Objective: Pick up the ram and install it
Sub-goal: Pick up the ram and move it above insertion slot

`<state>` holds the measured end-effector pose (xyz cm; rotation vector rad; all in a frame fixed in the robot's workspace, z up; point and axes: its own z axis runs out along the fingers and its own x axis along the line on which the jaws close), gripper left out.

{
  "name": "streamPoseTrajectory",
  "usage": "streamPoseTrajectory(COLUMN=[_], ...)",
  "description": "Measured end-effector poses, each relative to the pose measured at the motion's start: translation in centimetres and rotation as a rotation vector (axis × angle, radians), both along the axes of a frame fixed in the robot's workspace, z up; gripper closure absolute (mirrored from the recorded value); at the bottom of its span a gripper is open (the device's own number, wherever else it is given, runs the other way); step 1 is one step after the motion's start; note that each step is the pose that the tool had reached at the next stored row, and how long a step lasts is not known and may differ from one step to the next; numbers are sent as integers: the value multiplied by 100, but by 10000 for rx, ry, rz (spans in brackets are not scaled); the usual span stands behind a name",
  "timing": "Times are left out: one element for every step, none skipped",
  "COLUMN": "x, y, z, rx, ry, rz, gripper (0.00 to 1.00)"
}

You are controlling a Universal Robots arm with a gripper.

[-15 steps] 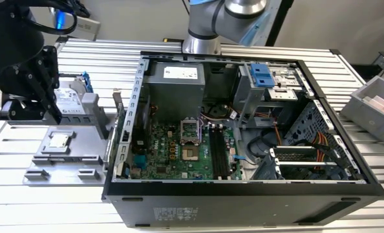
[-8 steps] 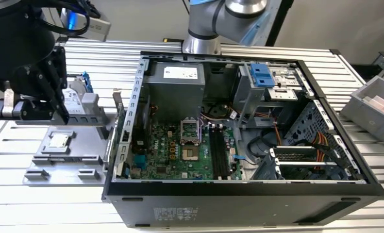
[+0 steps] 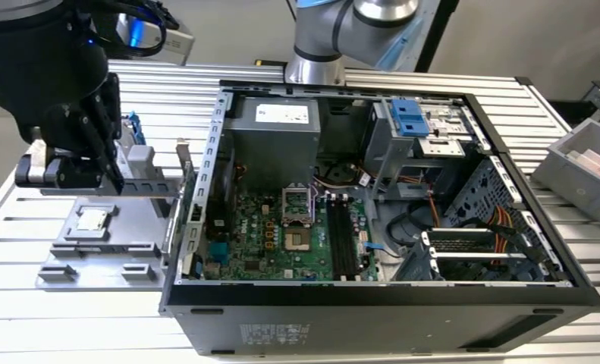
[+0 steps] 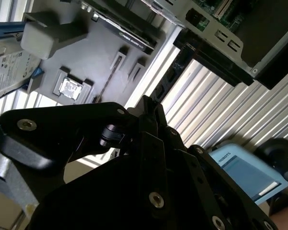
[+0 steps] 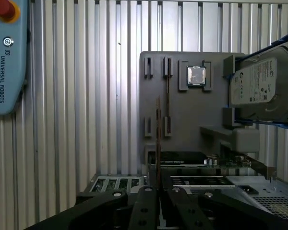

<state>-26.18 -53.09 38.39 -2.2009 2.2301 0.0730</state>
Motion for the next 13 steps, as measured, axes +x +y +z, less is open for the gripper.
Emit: streamPoseTrajectory(x=[14, 27, 42, 58, 76, 91, 107, 120, 134, 147, 161, 176, 192], y=[0, -1, -1, -1, -1, -1, -1, -1, -1, -2, -2, -2, -2], z=[0, 0, 0, 0, 0, 0, 0, 0, 1, 1, 0, 0, 1], rx=[-1, -1, 0, -1, -1, -1, -1, 0, -1, -1, 0, 0, -1], ry=[3, 6, 7, 9, 9, 10, 10, 10, 12, 13, 13, 14, 16], rz=[-1, -2, -2, -2, -2, -3, -2, -2, -2, -2, -2, -2, -2], gripper=[100, 100, 100, 100, 100, 100, 100, 100, 100, 100, 100, 100, 100])
